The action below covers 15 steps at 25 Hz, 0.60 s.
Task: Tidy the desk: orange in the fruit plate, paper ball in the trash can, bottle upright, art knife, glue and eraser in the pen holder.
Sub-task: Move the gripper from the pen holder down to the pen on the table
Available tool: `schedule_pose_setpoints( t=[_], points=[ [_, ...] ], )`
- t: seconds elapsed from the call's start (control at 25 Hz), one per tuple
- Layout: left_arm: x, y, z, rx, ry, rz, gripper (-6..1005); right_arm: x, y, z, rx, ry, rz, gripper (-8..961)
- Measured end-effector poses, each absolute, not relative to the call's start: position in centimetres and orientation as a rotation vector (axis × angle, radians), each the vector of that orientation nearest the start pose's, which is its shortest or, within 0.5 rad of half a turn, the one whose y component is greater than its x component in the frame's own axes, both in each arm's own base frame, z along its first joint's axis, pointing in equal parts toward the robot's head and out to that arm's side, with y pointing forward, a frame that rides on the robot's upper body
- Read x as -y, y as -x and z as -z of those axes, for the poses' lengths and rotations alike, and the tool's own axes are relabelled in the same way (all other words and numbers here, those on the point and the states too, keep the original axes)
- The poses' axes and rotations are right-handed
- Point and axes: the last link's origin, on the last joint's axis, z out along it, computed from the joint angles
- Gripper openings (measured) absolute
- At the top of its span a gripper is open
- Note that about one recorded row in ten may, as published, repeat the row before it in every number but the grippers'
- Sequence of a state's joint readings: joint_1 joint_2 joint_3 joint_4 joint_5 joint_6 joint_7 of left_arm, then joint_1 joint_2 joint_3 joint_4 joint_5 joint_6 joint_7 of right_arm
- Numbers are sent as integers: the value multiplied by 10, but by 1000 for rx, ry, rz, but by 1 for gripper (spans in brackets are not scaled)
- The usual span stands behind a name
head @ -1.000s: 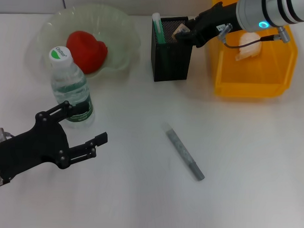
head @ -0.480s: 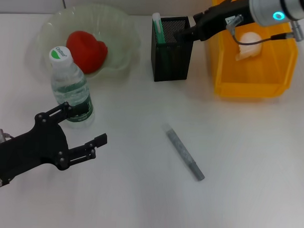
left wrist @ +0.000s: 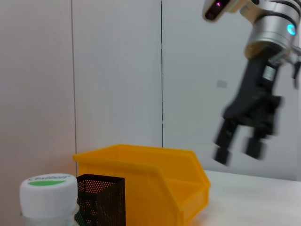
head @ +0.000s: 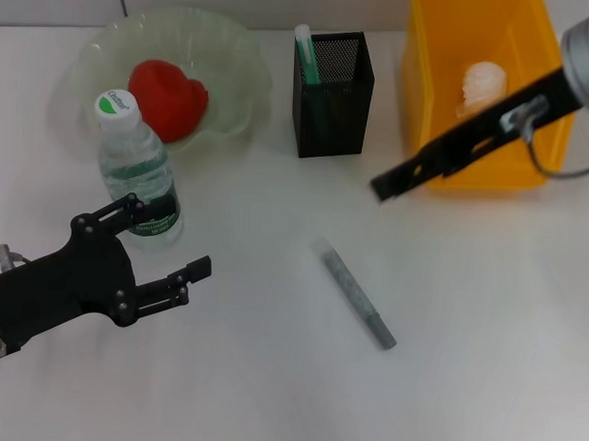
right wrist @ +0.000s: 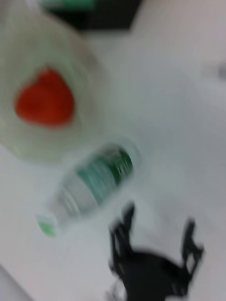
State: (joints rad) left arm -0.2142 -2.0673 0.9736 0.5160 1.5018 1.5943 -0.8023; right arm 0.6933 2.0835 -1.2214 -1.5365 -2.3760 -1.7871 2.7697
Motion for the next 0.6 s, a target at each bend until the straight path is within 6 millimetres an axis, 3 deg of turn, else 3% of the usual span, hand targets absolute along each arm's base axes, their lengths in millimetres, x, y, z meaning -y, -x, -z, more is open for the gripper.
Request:
schedule_pose_setpoints(
  t=[0.12,0.24,0.6],
  points=[
    [-243,307,14,281,2496,900,813,-331,-102,-9,-1175,2832,174,840],
    [-243,307,13,281,2495,903,813,-330,-102,5,-1184,2857,229,837],
    [-243,308,13,286,2489,903,813,-346,-118,43,-1107,2710,537,832]
  ],
)
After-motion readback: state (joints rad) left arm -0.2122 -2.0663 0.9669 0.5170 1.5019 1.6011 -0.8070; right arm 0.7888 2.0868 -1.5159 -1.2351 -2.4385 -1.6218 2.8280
